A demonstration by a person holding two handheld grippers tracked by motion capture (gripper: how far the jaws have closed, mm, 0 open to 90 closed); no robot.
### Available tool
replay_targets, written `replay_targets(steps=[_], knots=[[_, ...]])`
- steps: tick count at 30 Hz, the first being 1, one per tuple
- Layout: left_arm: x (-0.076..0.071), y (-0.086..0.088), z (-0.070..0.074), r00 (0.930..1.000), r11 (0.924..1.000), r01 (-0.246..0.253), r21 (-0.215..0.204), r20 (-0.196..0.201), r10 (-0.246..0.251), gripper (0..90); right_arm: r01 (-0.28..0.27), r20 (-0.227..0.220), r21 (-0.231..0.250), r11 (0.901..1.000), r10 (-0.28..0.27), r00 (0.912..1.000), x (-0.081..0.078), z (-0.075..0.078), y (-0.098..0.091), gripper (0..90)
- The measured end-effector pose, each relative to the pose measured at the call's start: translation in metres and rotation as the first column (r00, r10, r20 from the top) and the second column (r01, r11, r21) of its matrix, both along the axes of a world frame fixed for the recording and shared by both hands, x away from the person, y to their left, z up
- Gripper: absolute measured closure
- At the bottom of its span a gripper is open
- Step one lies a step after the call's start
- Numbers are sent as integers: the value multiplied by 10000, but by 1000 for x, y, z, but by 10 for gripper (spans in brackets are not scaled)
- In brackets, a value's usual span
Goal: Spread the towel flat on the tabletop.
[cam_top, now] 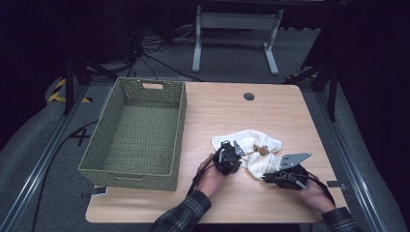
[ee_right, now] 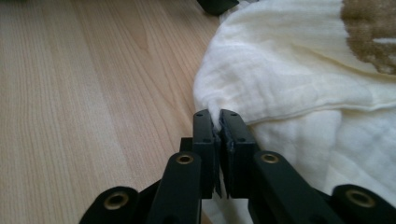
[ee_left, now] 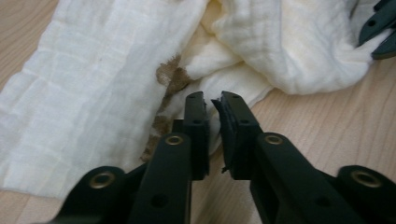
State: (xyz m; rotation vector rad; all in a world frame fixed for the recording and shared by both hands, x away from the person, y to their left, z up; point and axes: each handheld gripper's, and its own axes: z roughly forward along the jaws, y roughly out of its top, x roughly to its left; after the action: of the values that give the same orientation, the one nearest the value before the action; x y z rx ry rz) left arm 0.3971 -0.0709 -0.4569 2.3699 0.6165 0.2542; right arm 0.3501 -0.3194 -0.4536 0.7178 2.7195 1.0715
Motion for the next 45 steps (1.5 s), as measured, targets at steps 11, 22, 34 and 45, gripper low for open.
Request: replay_targets(steps=[11,22,34,45], knots=[[2,18,18,9986,9951,-207,-965,-499,159,871,664,536,901,9937,-715,9960,1,20,-29,876],[6,46,31,9939,9891,-975,-1102,-624,910,872,1590,874,1343,9781,-1715,9813,3,33,-62,878],[17,61,26,9700,9695,-2413,-431,-410,2397,866,2657,1009,1374,9542,-2803,9546,4,36,-101,878],[-7,38,38,9958,9898,-827,-1162,-491,774,705,2654,1330,1248,9560,-2812,9504,4,37,-95,711]])
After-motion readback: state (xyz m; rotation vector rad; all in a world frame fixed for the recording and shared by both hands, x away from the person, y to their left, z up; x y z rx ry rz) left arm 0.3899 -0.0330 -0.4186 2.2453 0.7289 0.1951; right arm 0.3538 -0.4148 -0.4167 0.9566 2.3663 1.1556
